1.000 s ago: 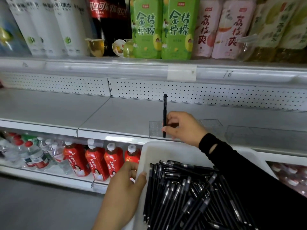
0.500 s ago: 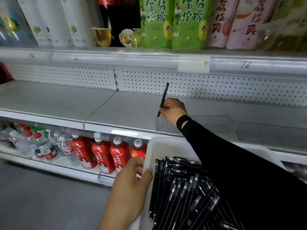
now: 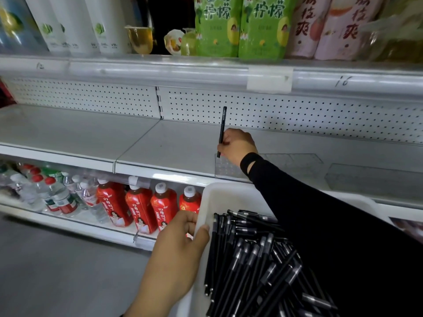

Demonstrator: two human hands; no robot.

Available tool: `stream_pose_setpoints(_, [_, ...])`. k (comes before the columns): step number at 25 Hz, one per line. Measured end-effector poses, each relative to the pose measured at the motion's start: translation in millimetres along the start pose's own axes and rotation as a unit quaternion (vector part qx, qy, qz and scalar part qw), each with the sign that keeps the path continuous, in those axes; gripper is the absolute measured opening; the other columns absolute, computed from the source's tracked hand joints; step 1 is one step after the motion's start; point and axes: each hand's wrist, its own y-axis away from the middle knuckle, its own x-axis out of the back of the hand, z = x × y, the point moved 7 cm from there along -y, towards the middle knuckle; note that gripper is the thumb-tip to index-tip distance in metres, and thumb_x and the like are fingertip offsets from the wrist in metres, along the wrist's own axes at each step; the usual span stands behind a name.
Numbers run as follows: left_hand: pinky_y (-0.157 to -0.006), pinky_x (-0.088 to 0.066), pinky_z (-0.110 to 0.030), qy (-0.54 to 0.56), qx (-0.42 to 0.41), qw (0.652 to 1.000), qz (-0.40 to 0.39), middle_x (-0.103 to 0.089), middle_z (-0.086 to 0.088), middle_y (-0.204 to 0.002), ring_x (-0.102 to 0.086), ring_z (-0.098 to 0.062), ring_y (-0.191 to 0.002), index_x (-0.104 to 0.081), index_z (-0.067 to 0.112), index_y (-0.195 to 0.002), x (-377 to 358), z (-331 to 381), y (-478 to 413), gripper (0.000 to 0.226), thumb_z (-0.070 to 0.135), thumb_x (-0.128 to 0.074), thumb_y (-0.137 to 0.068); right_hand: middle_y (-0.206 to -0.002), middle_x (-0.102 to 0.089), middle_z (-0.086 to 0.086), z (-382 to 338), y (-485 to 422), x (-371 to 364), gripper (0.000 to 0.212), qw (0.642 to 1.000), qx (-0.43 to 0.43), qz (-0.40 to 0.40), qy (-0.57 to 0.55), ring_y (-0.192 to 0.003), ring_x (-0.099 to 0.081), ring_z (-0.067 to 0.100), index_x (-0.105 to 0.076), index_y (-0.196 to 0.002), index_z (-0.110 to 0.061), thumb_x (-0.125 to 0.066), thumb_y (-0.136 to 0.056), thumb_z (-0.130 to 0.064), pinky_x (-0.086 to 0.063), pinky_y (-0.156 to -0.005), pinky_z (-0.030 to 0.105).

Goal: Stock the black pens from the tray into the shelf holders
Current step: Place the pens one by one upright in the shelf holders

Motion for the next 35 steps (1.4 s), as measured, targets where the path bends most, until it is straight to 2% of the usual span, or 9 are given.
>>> stream_pose_setpoints(3, [-0.07,-0.057,-0.04,0.006,-0.002,1.0,0.007,-0.071,0.003,-0.081,-0.07,-0.02,-0.069,-0.064,0.027,-0.092,1,1,1,0.005,0.028,-0.061,-0.095,-0.085,-0.073,0.0,0,1,1,0.004,1.0,0.006,0.007,0.002,-0.085,-0.066,0.022,-0.066,-0.09,-0.018,-0.066,-0.086,-0.02,-0.054,-0.078,0.029])
stream_pose_setpoints(8, [-0.062,-0.052,-0.029,0.014,-0.002,1.0,0.001,-0.071,0.006,-0.077,-0.07,-0.013,-0.064,-0.064,0.025,-0.091,0,3,3,0.006,0.025,-0.06,-0.096,-0.089,-0.074,0.0,2,-1,0,0.003,1.0,-0.002,0.01,-0.008,-0.087,-0.069,0.022,-0.064,-0.092,-0.02,-0.064,-0.09,-0.018,-0.056,-0.084,0.032])
stream_pose_setpoints(11, [-0.062,-0.053,-0.03,0.015,0.0,1.0,0.004,-0.07,0.005,-0.076,-0.07,-0.014,-0.065,-0.064,0.026,-0.09,0,1,2,0.006,0.026,-0.061,-0.095,-0.091,-0.074,0.002,5,-3,0,0.006,1.0,0.001,0.007,0.007,-0.089,-0.069,0.024,-0.066,-0.097,-0.018,-0.063,-0.092,-0.017,-0.056,-0.086,0.034])
stream_pose_setpoints(18, [-0.054,-0.048,-0.018,0.006,0.0,1.0,0.002,-0.07,0.006,-0.075,-0.069,-0.01,-0.062,-0.063,0.024,-0.089,0,1,0,0.007,0.025,-0.061,-0.096,-0.096,-0.074,0.003,15,-3,-9,0.013,0.996,-0.018,-0.03,0.083,-0.089,-0.067,0.025,-0.073,-0.099,-0.017,-0.065,-0.091,-0.025,-0.05,-0.073,0.027])
stream_pose_setpoints(24, [-0.062,-0.056,-0.034,0.014,0.003,1.0,-0.002,-0.071,0.002,-0.079,-0.07,-0.02,-0.067,-0.064,0.024,-0.091,-1,2,3,0.006,0.026,-0.06,-0.096,-0.098,-0.071,0.005,13,-2,-15,0.019,0.989,-0.017,-0.049,0.139,-0.084,-0.063,0.026,-0.071,-0.101,-0.016,-0.058,-0.094,-0.028,-0.046,-0.07,0.027])
stream_pose_setpoints(26, [-0.061,-0.054,-0.031,0.014,0.001,1.0,0.0,-0.071,0.005,-0.078,-0.07,-0.016,-0.065,-0.064,0.025,-0.091,0,3,3,0.007,0.025,-0.06,-0.096,-0.101,-0.07,0.006,12,-2,-13,0.02,0.986,-0.019,-0.037,0.163,-0.082,-0.059,0.026,-0.069,-0.106,-0.017,-0.056,-0.094,-0.027,-0.044,-0.07,0.028])
stream_pose_setpoints(29, [-0.06,-0.049,-0.024,-0.003,-0.003,1.0,0.002,-0.07,0.008,-0.077,-0.069,-0.011,-0.064,-0.063,0.025,-0.089,1,4,3,0.007,0.026,-0.06,-0.096,-0.109,-0.068,0.008,18,-4,-10,0.023,0.981,-0.053,-0.02,0.185,-0.095,-0.061,0.028,-0.066,-0.115,-0.015,-0.057,-0.096,-0.024,-0.045,-0.073,0.029])
stream_pose_setpoints(31, [-0.06,-0.05,-0.025,-0.007,-0.004,1.0,0.005,-0.069,0.008,-0.076,-0.069,-0.01,-0.063,-0.063,0.027,-0.088,2,4,2,0.007,0.027,-0.061,-0.095,-0.112,-0.067,0.009,24,-6,-9,0.025,0.98,-0.08,-0.013,0.18,-0.105,-0.061,0.031,-0.066,-0.118,-0.014,-0.059,-0.094,-0.019,-0.05,-0.079,0.031])
stream_pose_setpoints(35, [-0.06,-0.049,-0.023,-0.009,0.001,1.0,0.008,-0.071,0.006,-0.079,-0.069,-0.009,-0.063,-0.063,0.026,-0.09,2,2,1,0.006,0.028,-0.061,-0.095,-0.113,-0.067,0.011,33,-7,-6,0.023,0.98,-0.116,0.0,0.159,-0.11,-0.06,0.032,-0.065,-0.116,-0.013,-0.063,-0.094,-0.019,-0.053,-0.085,0.035])
